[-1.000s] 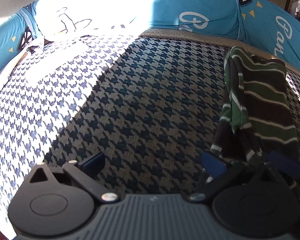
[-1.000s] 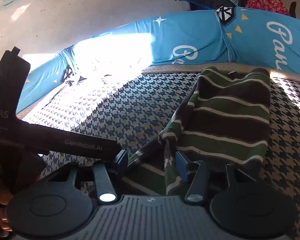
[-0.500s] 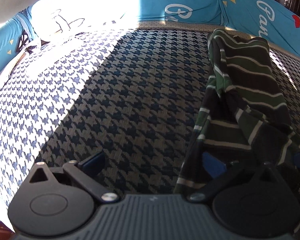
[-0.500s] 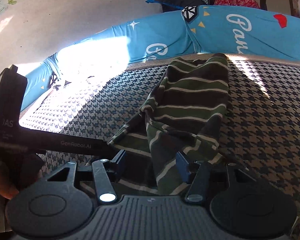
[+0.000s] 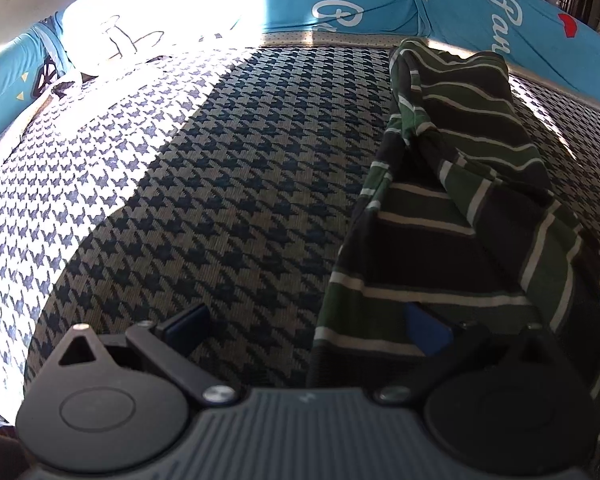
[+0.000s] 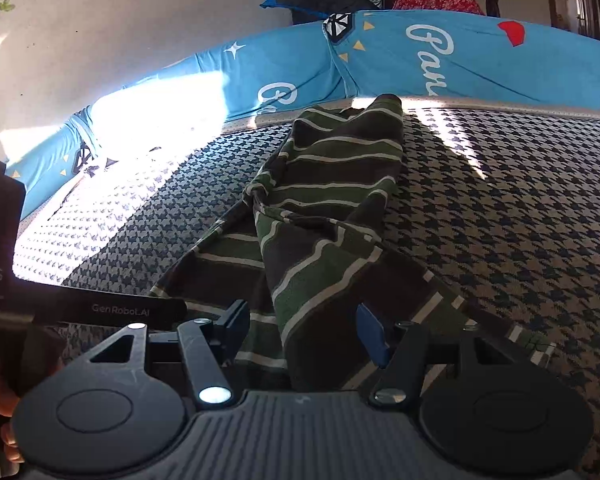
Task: Fold clothes
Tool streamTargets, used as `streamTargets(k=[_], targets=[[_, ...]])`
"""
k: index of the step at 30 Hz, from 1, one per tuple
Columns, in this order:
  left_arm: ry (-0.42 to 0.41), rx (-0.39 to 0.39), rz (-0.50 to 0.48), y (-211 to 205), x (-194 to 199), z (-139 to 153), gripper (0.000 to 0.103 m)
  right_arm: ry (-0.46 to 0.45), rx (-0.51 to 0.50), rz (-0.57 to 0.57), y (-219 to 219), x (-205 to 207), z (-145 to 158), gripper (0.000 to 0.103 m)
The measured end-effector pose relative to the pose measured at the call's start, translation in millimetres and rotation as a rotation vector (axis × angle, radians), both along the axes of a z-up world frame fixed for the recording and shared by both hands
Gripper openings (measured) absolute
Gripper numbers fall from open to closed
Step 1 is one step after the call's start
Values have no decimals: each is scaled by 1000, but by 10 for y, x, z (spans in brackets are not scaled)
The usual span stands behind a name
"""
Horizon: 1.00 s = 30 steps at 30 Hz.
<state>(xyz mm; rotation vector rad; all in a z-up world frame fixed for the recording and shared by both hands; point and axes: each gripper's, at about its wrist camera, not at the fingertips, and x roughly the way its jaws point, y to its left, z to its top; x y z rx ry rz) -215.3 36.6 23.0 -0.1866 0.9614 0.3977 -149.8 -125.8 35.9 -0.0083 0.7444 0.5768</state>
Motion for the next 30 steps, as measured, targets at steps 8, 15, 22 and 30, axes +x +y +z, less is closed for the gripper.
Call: streamTargets(k=[8, 15, 22, 30], targets=[[-11, -9, -6, -117, -293, 24, 103, 2, 12, -141, -350, -158, 7, 59], [-12, -8, -12, -173, -407, 13, 103, -10, -24, -253, -601, -189, -3, 59], [-15, -12, -6, -151, -441, 1, 103, 5, -30, -374, -864, -111, -32, 59], [-17, -7, -5, -150, -436, 7, 103, -23, -36, -374, -862, -78, -133, 59]])
